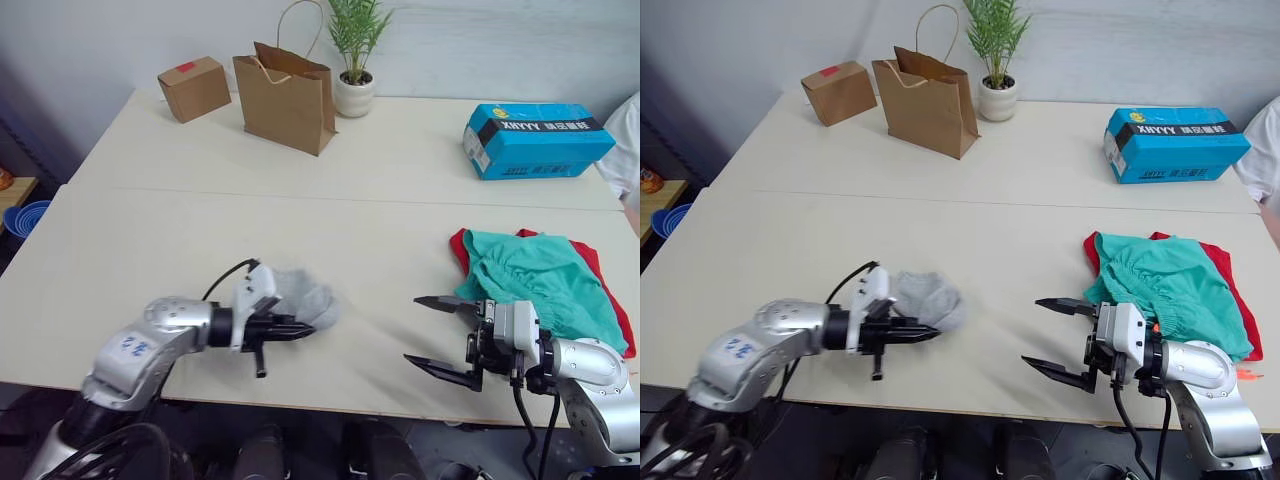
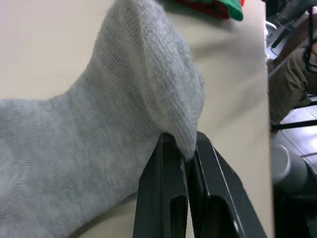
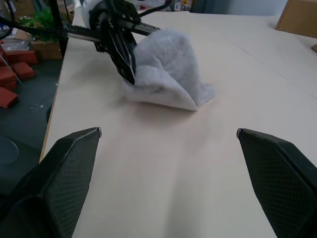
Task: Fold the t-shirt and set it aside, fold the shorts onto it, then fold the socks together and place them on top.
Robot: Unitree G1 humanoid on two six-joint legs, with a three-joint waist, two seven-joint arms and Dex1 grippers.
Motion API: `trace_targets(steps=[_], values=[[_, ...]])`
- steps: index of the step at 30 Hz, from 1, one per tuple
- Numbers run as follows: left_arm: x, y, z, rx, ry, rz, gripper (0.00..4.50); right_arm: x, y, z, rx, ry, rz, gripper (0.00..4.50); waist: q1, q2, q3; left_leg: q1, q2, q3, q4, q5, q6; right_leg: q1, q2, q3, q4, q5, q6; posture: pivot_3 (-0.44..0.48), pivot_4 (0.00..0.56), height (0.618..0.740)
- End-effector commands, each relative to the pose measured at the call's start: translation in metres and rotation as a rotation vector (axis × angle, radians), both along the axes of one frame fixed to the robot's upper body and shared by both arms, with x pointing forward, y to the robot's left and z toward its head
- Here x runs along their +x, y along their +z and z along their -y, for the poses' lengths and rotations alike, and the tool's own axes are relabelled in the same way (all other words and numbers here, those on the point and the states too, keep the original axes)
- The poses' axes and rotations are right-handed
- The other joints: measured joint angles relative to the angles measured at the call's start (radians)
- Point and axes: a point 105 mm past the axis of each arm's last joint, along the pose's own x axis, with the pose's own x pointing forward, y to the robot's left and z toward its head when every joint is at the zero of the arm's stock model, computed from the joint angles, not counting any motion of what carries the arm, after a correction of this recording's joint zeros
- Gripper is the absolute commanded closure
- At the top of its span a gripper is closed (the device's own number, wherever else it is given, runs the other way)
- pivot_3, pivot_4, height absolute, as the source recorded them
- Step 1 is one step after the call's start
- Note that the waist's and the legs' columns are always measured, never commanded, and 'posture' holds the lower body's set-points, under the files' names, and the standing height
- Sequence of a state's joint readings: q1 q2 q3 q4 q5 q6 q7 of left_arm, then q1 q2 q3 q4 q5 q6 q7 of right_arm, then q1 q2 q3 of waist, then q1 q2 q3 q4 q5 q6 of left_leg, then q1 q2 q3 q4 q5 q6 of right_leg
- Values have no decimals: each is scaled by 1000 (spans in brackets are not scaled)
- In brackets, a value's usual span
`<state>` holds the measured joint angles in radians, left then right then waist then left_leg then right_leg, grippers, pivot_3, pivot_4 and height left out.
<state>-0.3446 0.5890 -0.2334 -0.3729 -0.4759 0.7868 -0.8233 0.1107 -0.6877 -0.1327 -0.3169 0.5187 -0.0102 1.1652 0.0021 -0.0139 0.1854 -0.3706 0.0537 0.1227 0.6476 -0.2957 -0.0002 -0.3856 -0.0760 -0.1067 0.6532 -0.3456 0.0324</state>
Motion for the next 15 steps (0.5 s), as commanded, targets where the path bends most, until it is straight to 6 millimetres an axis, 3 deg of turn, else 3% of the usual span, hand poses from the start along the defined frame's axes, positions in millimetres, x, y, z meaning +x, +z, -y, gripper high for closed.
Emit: trace_targets(steps=[1,2,5,12,15], values=[[4,-4,10,19,8,6,4457,-4,11,0,-1,-5,33,0,-3,-1,1,0,0,0,0,0,0,0,0,0,0,0,0,0,150,740],[4,-3,11,9,17,-13,4457,-5,12,1,3,-18,29,0,-6,-3,2,0,0,0,0,0,0,0,0,1,0,0,0,0,150,740],[-3,5,16,-40,-33,-27,3813,-7,11,4,-6,-42,17,0,-3,-4,2,-1,0,0,-1,1,-2,-2,0,1,1,0,0,0,150,740],[-7,21,-1,-48,-131,56,1618,-6,12,13,-5,-112,-9,0,-2,-5,3,-1,0,0,0,2,-2,-2,0,1,1,0,0,0,150,740],[0,43,-15,-136,-149,121,728,-3,19,10,50,-151,-20,0,-1,-5,3,-1,0,0,0,2,-3,-2,0,1,1,0,0,0,150,740]])
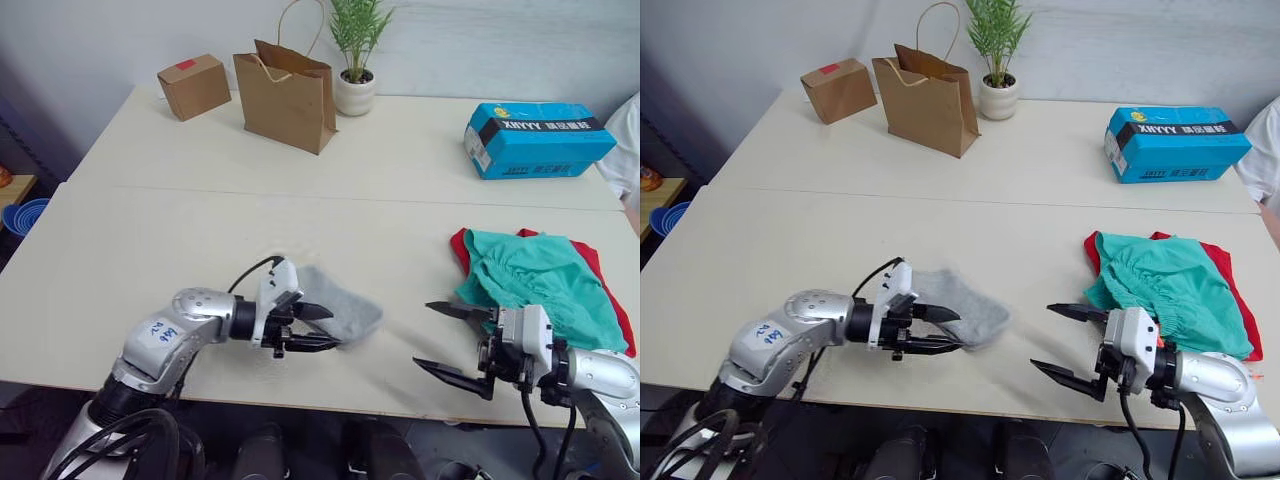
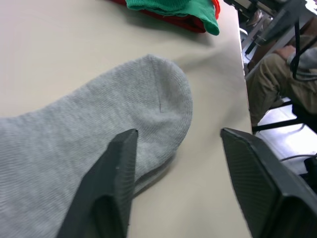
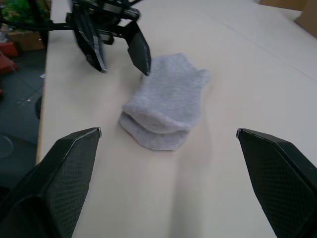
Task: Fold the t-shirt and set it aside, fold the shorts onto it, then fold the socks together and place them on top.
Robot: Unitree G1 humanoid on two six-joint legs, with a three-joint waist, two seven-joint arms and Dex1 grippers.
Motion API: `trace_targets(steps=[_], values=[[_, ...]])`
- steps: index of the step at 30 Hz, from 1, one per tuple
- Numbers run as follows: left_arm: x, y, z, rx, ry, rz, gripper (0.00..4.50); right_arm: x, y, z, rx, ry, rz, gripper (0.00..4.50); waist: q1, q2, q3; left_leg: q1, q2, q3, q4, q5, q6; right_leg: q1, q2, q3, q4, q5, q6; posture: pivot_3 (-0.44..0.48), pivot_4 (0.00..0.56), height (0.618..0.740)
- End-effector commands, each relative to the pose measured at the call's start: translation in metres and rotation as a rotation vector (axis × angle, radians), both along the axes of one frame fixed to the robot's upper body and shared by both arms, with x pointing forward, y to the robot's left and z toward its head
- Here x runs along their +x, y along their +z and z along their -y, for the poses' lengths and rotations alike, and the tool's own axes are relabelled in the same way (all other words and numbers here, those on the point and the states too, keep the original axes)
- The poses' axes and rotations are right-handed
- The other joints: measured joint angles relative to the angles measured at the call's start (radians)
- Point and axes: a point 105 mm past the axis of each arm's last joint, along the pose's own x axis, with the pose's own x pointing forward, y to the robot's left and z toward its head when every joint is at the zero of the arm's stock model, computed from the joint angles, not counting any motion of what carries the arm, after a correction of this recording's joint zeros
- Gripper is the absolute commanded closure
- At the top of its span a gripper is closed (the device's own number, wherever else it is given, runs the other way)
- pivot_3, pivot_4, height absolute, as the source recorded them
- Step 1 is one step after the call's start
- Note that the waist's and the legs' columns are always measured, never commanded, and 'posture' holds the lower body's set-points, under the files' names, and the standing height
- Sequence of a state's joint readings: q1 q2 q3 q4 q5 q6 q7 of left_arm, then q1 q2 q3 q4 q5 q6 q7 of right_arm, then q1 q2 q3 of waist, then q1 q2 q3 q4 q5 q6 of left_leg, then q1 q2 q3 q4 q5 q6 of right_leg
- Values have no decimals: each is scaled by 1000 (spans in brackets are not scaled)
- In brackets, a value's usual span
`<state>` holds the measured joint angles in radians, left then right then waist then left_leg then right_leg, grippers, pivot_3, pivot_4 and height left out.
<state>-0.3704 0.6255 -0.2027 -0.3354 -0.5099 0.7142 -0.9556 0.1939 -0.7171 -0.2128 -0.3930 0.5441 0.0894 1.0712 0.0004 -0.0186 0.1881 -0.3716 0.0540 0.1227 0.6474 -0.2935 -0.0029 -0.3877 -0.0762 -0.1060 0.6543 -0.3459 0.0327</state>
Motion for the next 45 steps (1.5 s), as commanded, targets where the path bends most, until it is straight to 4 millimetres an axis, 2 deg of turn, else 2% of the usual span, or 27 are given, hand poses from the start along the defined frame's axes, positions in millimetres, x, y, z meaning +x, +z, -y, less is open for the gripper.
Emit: trace_targets(steps=[1,2,4,7,10,13,16,17,18,21,26,32,38,45], values=[[7,39,-15,-142,-26,85,728,0,18,-7,76,-24,27,0,1,0,0,0,0,0,0,0,0,0,0,0,0,0,0,0,150,740],[13,46,-22,-164,5,92,728,-1,20,-11,90,-19,14,0,0,0,0,-1,0,0,0,0,-1,0,0,0,0,0,0,0,150,740],[31,49,-42,-118,83,141,728,-6,16,-21,89,21,-41,0,0,0,0,-1,0,0,0,1,-1,-1,0,0,0,0,0,0,150,740],[66,40,-70,9,204,263,1293,-7,-3,-36,24,46,-113,562,0,0,0,0,0,0,0,0,-1,-1,0,0,0,0,0,0,150,740],[92,28,-84,92,250,332,2323,-5,-23,-45,-55,51,-180,1640,2,0,0,-2,-1,1,0,-1,2,-3,0,0,0,0,0,0,150,740],[111,19,-85,109,281,332,3307,-7,-45,-54,-161,105,-202,2696,6,-3,1,-5,-2,1,1,0,1,-5,-1,-1,0,0,0,0,150,740],[121,9,-83,148,271,343,4244,-1,-53,-65,-179,114,-205,3735,8,-6,2,-6,-2,1,3,0,1,-5,-1,-1,1,0,1,0,150,740],[122,7,-81,170,249,360,4500,-1,-55,-68,-184,121,-223,4091,8,-7,2,-7,-2,1,3,0,1,-5,-1,-1,1,0,1,0,150,740],[124,9,-77,179,230,390,4500,1,-56,-72,-193,131,-227,4467,5,-7,2,-7,-2,1,4,0,1,-5,-1,-1,1,0,1,0,150,740],[134,19,-62,127,242,414,4500,4,-61,-83,-201,141,-264,4467,1,-10,4,-7,-2,1,5,1,0,-5,-2,-2,2,0,1,0,150,740],[134,4,-61,202,221,349,4500,15,-60,-88,-165,72,-284,4467,-6,-10,3,-7,-2,1,5,2,0,-6,-2,-1,3,0,1,0,150,740],[112,-8,-62,187,161,251,4500,32,-57,-70,-192,-13,-257,4467,-5,-10,4,-7,-2,1,5,4,-1,-6,-2,-1,5,0,1,0,150,740],[86,-15,-69,148,213,207,4500,61,-53,-51,-189,-123,-209,4467,-4,-11,3,-6,-3,1,5,4,0,-5,-3,-1,5,0,1,0,150,740],[73,-12,-72,105,331,224,4500,71,-53,-49,-170,-128,-207,4467,-3,-11,3,-5,-2,0,5,4,0,-4,-4,-1,6,0,1,0,150,740]])
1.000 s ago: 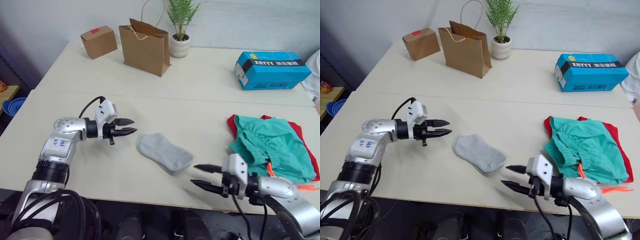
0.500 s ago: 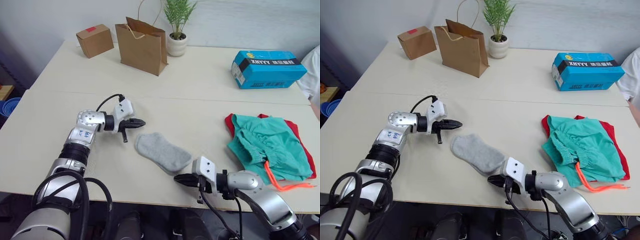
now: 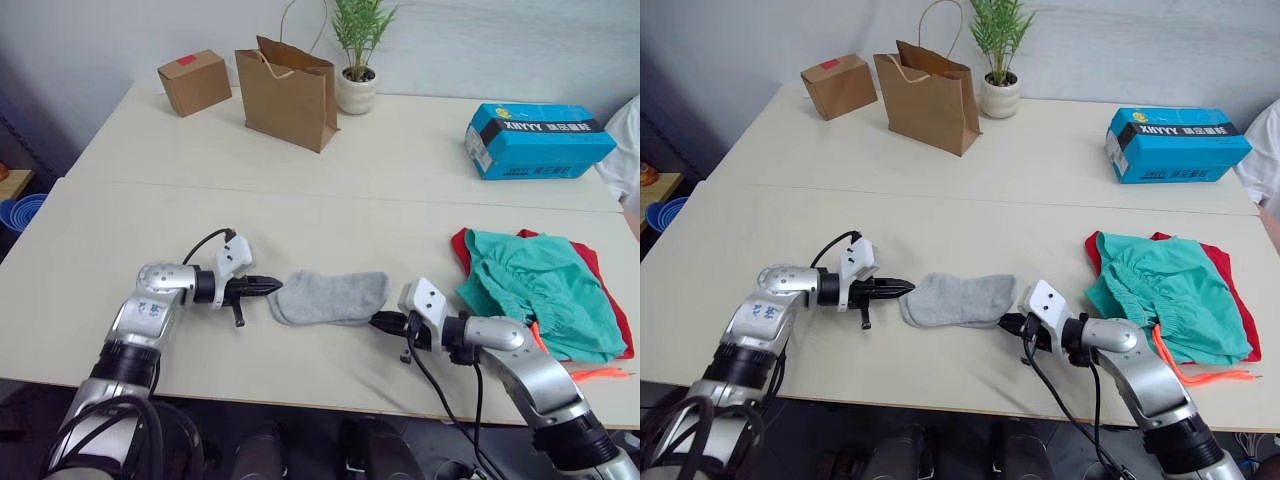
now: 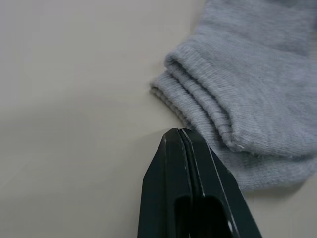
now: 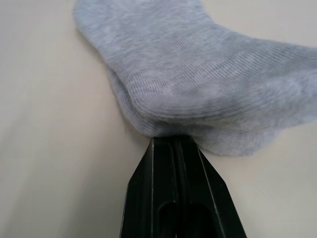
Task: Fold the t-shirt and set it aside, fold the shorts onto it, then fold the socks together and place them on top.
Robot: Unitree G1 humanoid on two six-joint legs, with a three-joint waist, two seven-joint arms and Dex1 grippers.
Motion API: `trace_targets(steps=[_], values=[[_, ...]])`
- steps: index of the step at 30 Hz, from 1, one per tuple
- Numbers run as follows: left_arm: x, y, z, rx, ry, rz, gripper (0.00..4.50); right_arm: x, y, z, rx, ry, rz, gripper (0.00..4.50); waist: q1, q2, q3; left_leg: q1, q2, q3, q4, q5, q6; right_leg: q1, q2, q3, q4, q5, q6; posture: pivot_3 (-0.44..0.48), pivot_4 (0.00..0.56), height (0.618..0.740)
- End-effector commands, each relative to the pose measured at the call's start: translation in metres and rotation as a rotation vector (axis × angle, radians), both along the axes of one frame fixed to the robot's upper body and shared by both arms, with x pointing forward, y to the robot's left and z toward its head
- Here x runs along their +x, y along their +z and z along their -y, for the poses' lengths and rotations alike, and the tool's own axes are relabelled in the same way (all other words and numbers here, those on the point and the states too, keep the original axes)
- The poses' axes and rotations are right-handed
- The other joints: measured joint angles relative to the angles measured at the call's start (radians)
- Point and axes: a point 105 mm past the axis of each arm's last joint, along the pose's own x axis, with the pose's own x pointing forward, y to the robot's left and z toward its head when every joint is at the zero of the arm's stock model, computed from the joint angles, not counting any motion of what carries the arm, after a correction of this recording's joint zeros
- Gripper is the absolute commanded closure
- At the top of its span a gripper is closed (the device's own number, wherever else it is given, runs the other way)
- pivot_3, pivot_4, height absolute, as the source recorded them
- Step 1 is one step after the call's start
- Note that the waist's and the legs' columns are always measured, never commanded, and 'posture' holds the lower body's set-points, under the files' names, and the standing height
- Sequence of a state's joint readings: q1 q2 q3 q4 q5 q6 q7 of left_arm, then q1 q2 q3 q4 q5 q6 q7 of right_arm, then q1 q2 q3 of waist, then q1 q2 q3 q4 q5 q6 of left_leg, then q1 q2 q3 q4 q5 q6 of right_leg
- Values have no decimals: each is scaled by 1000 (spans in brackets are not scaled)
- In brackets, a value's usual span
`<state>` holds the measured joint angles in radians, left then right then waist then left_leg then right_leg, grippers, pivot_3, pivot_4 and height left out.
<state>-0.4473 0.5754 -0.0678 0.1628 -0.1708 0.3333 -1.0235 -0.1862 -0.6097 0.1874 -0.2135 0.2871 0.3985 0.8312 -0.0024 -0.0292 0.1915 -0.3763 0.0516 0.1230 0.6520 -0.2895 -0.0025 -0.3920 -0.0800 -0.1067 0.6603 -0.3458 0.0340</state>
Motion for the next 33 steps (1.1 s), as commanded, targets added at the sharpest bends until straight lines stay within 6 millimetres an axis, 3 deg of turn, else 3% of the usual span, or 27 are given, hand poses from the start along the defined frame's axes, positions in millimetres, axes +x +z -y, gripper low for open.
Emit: trace_targets(steps=[1,5,8,10,12,15,18,24,29,33], values=[[0,17,-4,-33,57,75,4500,5,-3,10,-10,-41,-10,4467,0,0,0,0,0,0,0,-1,1,0,0,0,0,0,0,0,150,740],[-2,20,-18,-58,119,91,4500,-1,4,12,70,-28,-75,4467,0,0,0,0,0,0,-1,-2,3,0,0,0,0,0,0,0,150,740],[-18,56,-34,-298,158,28,4130,-5,35,27,196,-43,-130,3938,-1,0,0,0,0,0,-3,-1,2,-1,0,0,-1,0,0,0,150,740],[-26,62,-42,-307,208,-78,3630,-4,45,37,189,-78,-167,3301,-5,0,1,-1,1,0,-3,-1,2,-1,0,0,-2,0,0,0,150,740],[-38,69,-39,-303,200,-191,3003,1,39,52,67,-173,-275,2598,-8,0,1,0,1,-1,-3,-2,3,0,0,0,-2,0,0,0,150,740],[-51,66,-30,-242,197,-336,2106,5,51,48,117,-170,-369,1556,-7,0,1,1,0,-2,-4,-2,3,0,0,0,-1,0,0,0,150,740],[-53,62,-21,-231,203,-388,2100,16,57,40,167,-209,-443,610,-9,0,1,1,0,-2,-5,-1,1,0,0,0,-1,0,0,0,150,740],[-52,36,-9,-179,243,-501,2100,22,50,26,156,-251,-541,610,-4,0,1,-1,0,-1,-5,2,-3,-1,0,0,-2,0,0,0,150,740],[-45,34,0,-238,241,-529,2100,24,53,13,214,-239,-559,610,-4,0,1,-2,0,-1,-4,2,-3,-2,0,0,-2,0,0,0,150,740],[-41,31,9,-243,216,-560,2100,31,50,13,217,-293,-545,610,-3,0,1,-2,-1,-1,-4,2,-3,-3,0,0,-2,0,0,0,150,740]])
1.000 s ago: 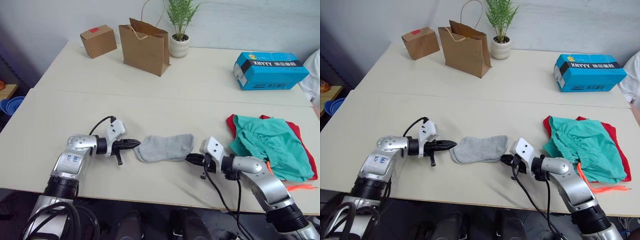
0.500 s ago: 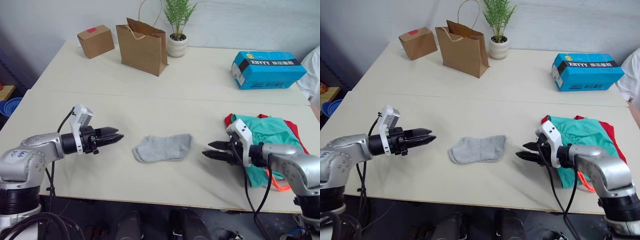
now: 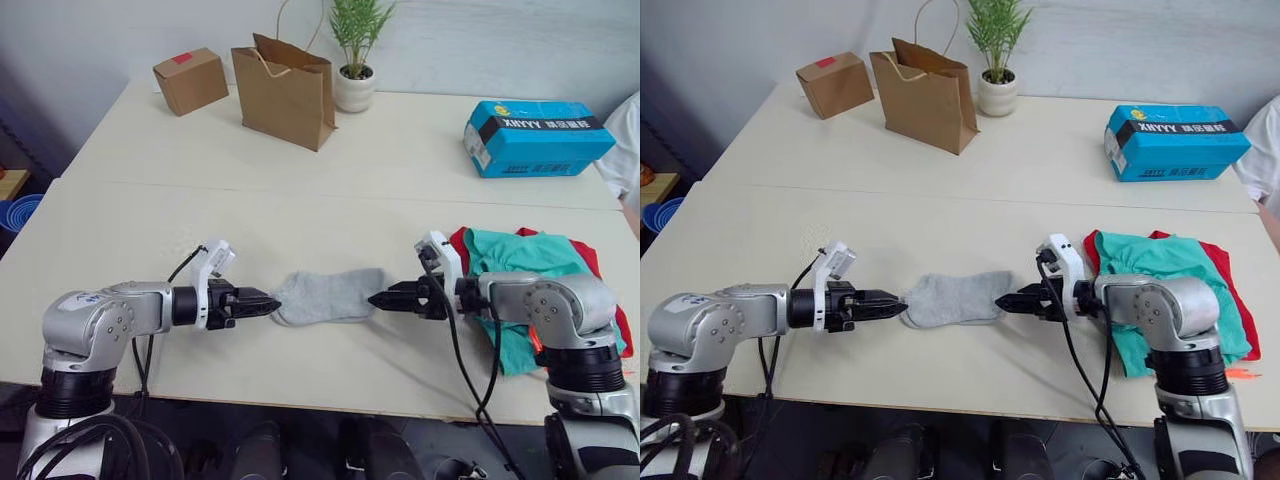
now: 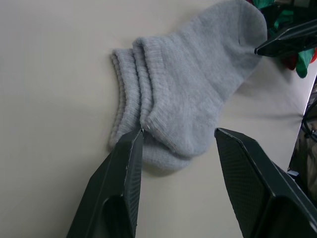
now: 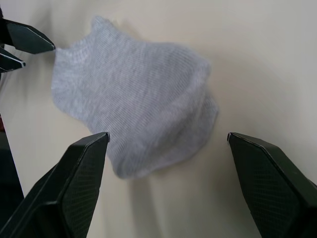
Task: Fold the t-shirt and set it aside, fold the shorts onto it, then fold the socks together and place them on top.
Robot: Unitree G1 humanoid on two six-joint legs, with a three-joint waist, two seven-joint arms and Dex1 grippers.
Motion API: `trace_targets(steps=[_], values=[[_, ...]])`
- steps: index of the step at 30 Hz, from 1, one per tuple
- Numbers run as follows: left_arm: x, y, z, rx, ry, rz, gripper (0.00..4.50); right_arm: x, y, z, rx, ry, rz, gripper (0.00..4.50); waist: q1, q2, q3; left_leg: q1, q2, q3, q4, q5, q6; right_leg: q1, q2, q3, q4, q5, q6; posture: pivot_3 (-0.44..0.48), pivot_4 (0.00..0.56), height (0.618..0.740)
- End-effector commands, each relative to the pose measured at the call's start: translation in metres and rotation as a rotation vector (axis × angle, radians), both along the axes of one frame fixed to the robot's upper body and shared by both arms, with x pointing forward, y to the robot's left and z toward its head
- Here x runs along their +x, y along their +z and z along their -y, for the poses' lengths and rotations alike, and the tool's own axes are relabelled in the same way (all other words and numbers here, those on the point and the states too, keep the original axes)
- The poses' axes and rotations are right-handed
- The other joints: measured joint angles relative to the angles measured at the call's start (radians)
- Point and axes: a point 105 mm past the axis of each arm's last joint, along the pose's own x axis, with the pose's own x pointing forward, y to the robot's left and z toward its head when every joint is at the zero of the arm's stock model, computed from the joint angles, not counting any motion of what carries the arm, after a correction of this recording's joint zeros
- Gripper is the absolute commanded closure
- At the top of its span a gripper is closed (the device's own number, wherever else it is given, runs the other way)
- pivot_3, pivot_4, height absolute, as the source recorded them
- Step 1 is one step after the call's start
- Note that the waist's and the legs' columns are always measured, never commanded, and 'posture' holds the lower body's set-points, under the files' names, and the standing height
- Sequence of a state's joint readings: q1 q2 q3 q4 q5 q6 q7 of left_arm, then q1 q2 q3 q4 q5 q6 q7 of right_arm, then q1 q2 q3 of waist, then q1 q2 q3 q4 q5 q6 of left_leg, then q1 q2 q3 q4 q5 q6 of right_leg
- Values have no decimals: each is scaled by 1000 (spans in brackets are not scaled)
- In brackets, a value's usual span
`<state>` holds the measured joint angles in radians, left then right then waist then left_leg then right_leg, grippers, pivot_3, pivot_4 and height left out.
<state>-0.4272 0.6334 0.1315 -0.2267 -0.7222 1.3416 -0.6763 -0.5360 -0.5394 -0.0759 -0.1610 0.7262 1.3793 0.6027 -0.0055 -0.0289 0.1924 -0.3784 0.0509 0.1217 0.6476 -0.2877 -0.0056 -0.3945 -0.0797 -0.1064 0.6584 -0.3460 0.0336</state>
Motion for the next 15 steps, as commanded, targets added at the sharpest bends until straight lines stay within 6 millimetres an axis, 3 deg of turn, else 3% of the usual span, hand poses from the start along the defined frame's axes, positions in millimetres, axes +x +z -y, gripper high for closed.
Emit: trace_targets(steps=[1,3,6,13,15], values=[[1,2,7,-9,-28,-13,2100,6,7,5,2,-47,37,610,0,0,0,0,0,0,0,0,0,0,0,0,0,0,0,0,150,740],[2,0,10,-2,-39,-26,2100,6,7,4,7,-47,39,610,0,0,0,0,0,0,0,0,0,0,0,0,0,0,0,0,150,740],[4,0,15,-27,-49,-32,2100,7,8,3,11,-61,64,1148,-3,0,0,0,0,0,0,0,0,0,0,0,0,0,0,0,150,740],[9,3,21,-86,-41,4,4184,3,17,0,48,-37,136,3530,-2,0,0,-1,0,0,0,0,0,-1,0,0,0,0,0,0,150,740],[9,3,19,-94,-32,12,4500,0,21,-1,64,-25,159,4152,-2,0,0,-1,0,0,-1,0,0,-1,0,0,0,0,0,0,150,740]])
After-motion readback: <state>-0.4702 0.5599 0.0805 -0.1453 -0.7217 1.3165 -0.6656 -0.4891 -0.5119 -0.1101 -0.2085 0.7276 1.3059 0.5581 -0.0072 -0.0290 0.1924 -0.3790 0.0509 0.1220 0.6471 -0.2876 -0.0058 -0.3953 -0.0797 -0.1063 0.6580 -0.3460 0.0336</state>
